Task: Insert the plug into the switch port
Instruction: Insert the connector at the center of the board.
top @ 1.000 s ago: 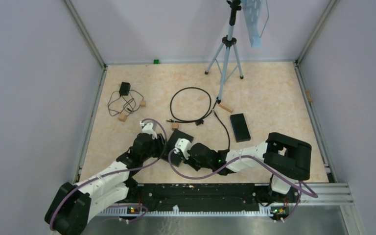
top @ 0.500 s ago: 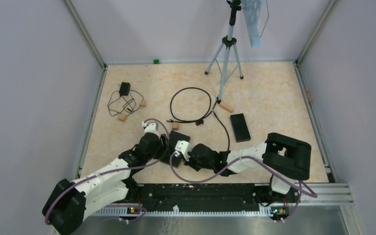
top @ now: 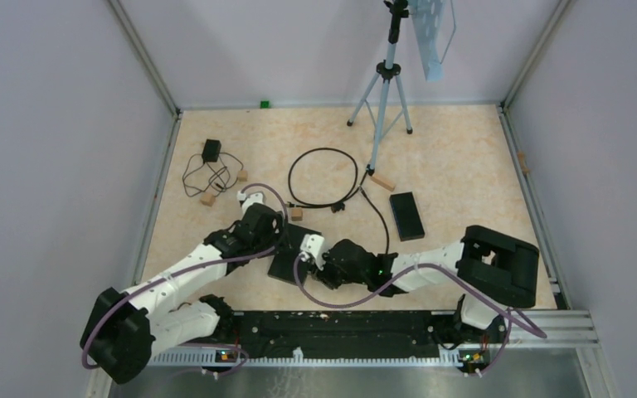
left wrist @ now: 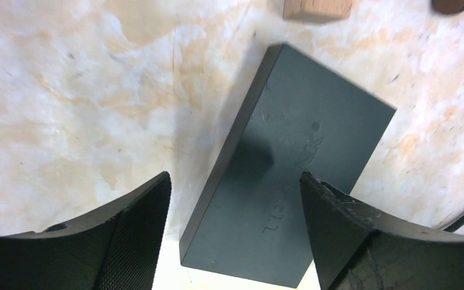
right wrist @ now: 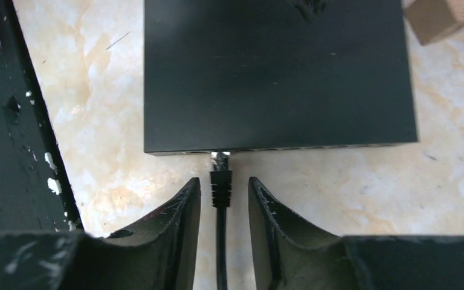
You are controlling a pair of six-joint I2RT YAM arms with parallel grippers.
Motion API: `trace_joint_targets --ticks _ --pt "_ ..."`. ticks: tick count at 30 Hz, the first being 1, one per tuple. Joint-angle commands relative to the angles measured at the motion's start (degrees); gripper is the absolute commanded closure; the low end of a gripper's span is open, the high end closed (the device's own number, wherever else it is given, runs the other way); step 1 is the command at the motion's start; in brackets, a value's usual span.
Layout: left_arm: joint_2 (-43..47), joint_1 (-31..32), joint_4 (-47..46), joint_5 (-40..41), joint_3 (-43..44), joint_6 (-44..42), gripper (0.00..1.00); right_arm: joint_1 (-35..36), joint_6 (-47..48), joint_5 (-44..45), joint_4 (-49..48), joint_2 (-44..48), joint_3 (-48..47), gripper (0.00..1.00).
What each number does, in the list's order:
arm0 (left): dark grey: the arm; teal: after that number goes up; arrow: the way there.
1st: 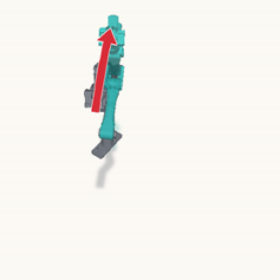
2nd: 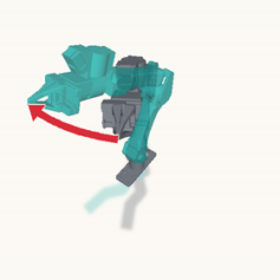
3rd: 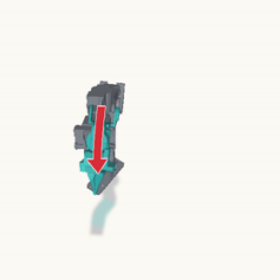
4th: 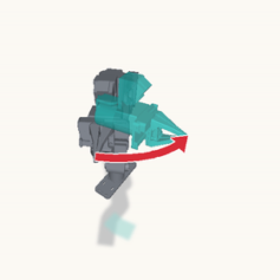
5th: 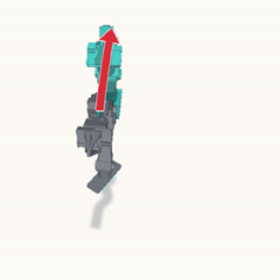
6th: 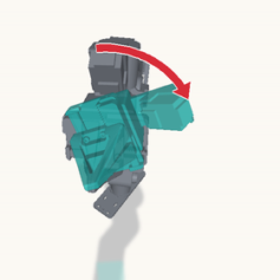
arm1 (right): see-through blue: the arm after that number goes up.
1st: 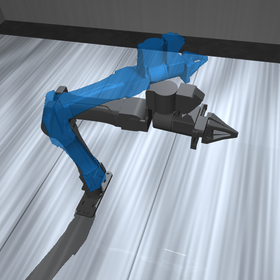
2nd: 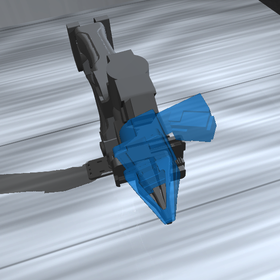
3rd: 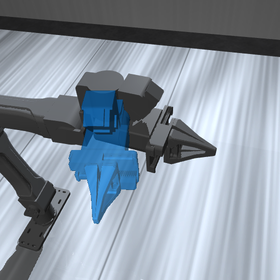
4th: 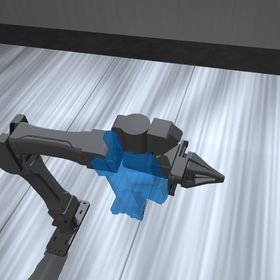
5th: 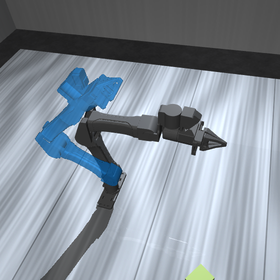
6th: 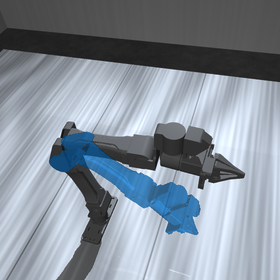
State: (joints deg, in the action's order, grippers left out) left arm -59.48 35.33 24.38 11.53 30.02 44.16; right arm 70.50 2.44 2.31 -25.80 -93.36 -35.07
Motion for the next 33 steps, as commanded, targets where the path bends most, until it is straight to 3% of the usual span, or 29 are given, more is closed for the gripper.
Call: trace_joint_targets --ticks 1,11,13,22,24,26,29,30,33 --pt "2.1 -2.6 3.8 3.4 5.1 -3.6 0.16 -3.3 -4.6 -0.9 6.9 7.0 -3.0 0.63" --pt "4.3 -7.5 6.2 1.5 9.0 -8.3 0.06 -19.6 -14.0 -0.1 25.2 17.5 -8.9 0.60" --pt "4.6 -7.5 5.9 0.6 8.9 -8.7 0.02 -24.9 -16.9 -0.4 27.1 18.3 -9.8 0.60" --pt "5.7 -7.5 4.4 -2.6 7.4 -8.7 0.01 -37.4 -27.0 8.0 38.2 17.2 -13.9 0.58" --pt "5.1 -7.5 4.3 -3.4 7.3 -8.6 0.01 -39.9 -30.6 11.6 41.5 16.4 -14.2 0.54" --pt "4.9 -7.5 4.2 -3.7 7.2 -8.5 0.01 -42.9 -33.6 13.3 43.1 16.1 -14.0 0.42" --pt "5.0 -7.5 3.7 -4.2 6.7 -8.6 0.01 -46.6 -35.1 14.2 43.4 15.4 -13.4 0.38" --pt "5.0 -7.5 3.5 -4.4 6.7 -8.7 0.01 -47.5 -34.9 14.5 43.4 14.8 -13.5 0.29" --pt "4.4 -7.5 2.7 -5.2 6.5 -9.3 0.01 -48.1 -32.9 14.2 43.3 12.4 -14.5 0.26"
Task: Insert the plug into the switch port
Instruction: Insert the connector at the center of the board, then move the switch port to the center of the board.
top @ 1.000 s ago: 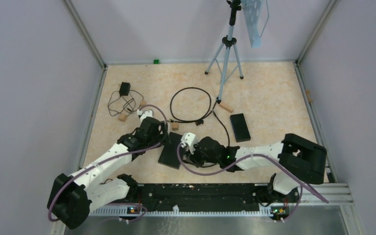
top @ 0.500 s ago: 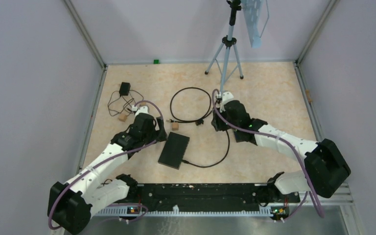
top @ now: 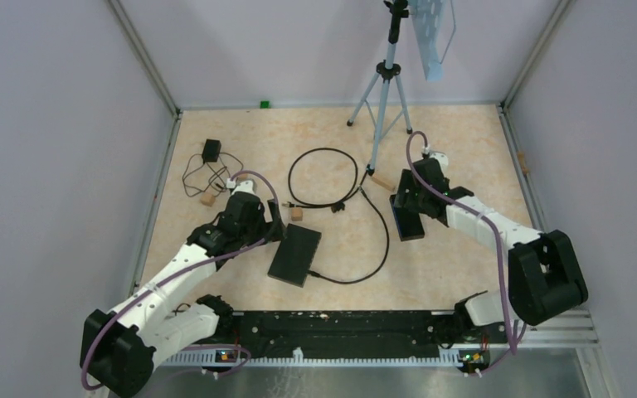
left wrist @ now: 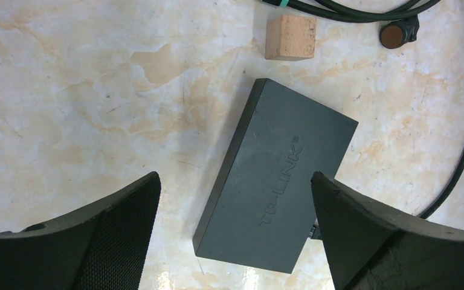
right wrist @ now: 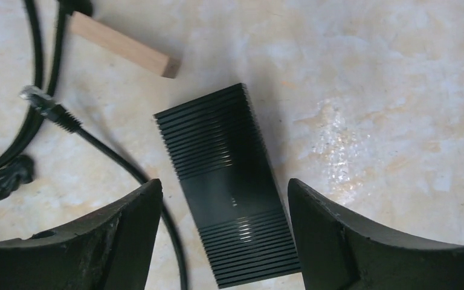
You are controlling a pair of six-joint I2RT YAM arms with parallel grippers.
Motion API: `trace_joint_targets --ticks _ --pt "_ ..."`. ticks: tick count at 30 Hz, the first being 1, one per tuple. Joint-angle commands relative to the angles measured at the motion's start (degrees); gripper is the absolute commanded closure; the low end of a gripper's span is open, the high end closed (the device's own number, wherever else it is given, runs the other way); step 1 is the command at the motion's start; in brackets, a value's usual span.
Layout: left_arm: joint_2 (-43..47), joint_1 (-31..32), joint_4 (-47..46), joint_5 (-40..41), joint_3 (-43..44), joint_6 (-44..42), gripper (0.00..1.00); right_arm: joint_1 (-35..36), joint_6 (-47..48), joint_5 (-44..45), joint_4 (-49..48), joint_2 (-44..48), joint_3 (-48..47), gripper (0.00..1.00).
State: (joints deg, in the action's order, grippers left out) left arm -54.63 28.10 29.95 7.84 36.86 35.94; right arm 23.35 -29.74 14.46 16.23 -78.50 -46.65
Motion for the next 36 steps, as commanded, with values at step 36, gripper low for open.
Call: trace_joint_targets --ticks 36 --pt "-3.3 -0.2 -5.9 -5.6 0.0 -4.5 0.01 -0.9 8.9 -5.3 -5.5 -8.7 0.9 0.57"
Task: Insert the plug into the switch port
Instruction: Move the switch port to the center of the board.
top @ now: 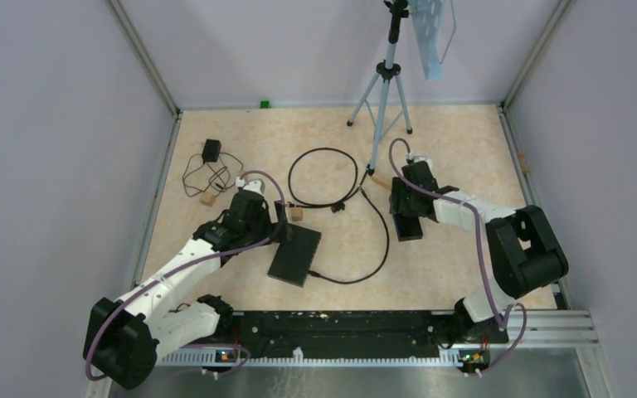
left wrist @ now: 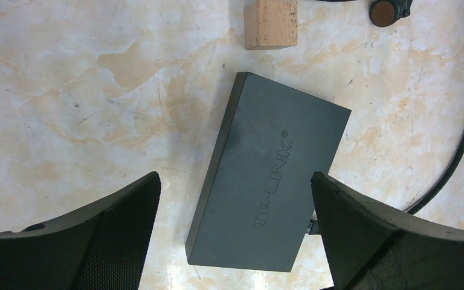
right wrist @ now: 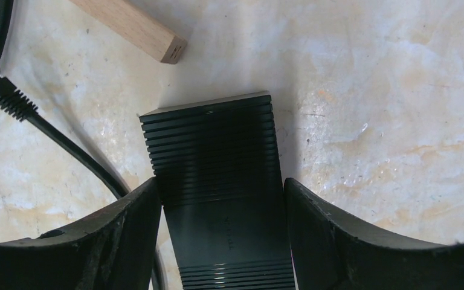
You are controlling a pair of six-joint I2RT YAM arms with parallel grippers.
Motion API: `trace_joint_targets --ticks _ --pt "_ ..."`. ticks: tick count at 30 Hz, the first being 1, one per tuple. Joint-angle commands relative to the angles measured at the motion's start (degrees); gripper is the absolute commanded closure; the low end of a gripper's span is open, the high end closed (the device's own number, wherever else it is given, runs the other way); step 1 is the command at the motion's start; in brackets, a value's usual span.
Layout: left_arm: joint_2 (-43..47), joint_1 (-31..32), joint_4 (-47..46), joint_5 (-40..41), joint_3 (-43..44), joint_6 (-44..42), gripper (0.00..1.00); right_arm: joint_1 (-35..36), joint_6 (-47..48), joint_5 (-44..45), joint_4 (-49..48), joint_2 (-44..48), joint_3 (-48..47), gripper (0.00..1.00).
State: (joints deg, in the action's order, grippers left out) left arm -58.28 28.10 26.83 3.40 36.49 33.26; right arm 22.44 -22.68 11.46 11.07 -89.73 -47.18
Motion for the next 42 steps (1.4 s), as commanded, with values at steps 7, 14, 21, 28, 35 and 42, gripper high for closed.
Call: trace_joint_targets --ticks 7,14,21,28,35,42 --pt "0.6 -0.5 -2.6 -0.4 2.3 -2.2 0.01 4.1 5.1 -3.5 -0.4 6.0 3.8 0.55" --pt "1.4 -7.3 -0.1 -0.5 7.6 -0.8 0.01 5.4 2.6 3.0 5.1 12.2 2.9 0.34" --pt "-4.0 -16.7 0.9 5.0 13.3 -1.9 0.01 5.4 1.4 2.3 9.6 14.8 1.2 0.19" --pt "-20.5 -23.5 -2.0 10.4 24.7 -2.2 0.03 5.4 1.6 -0.8 9.9 20.4 3.2 0.17" --pt "-29.4 -24.8 -5.4 13.7 27.5 -1.9 0.15 5.4 0.9 -1.1 9.4 27.0 6.1 0.17" --pt "-36.3 -25.1 -6.5 16.9 30.6 -2.2 0.37 5.4 0.4 -3.4 8.1 28.2 5.9 0.18"
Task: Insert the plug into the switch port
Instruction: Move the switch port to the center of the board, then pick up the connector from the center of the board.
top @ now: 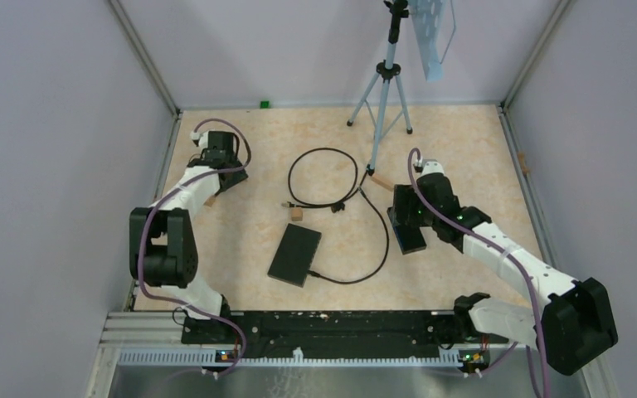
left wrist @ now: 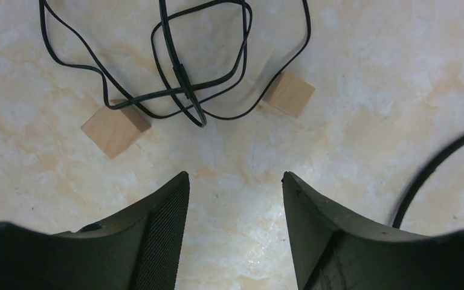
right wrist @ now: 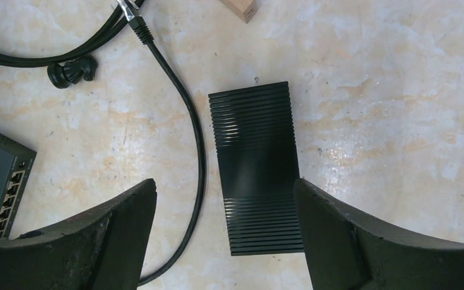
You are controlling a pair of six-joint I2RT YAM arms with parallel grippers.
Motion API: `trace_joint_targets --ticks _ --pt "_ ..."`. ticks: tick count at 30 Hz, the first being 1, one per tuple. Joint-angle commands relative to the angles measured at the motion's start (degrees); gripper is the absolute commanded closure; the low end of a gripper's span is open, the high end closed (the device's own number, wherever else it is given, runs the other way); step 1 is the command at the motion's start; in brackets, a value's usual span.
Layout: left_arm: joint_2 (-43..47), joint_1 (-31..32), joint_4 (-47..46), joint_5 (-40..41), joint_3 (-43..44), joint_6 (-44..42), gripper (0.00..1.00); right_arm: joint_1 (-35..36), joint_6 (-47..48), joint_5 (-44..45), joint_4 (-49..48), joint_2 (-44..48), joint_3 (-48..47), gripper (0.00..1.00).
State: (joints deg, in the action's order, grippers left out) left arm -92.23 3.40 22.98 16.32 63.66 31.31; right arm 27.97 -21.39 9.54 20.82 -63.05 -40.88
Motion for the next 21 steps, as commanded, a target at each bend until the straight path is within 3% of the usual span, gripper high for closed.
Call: trace_joint_targets --ticks 1,4,14,21 --pt "-3.2 -0.5 -2.5 4.7 4.0 -0.3 0.38 -0.1 -1.0 -1.7 -1.6 1.5 -0.4 0.19" --pt "-5.8 -0.8 -0.7 6.0 6.3 -0.2 0.45 -0.1 -0.8 -2.3 -2.0 1.5 -0.3 0.19" --pt "-10.2 -2.1 1.7 10.7 9.6 -0.1 0.51 -0.1 -0.6 -2.4 -1.8 1.7 0.3 0.19" --pt "-11.9 -2.5 2.2 11.6 9.3 0.3 0.67 -0.1 -0.7 -2.8 -2.0 1.8 0.1 0.19"
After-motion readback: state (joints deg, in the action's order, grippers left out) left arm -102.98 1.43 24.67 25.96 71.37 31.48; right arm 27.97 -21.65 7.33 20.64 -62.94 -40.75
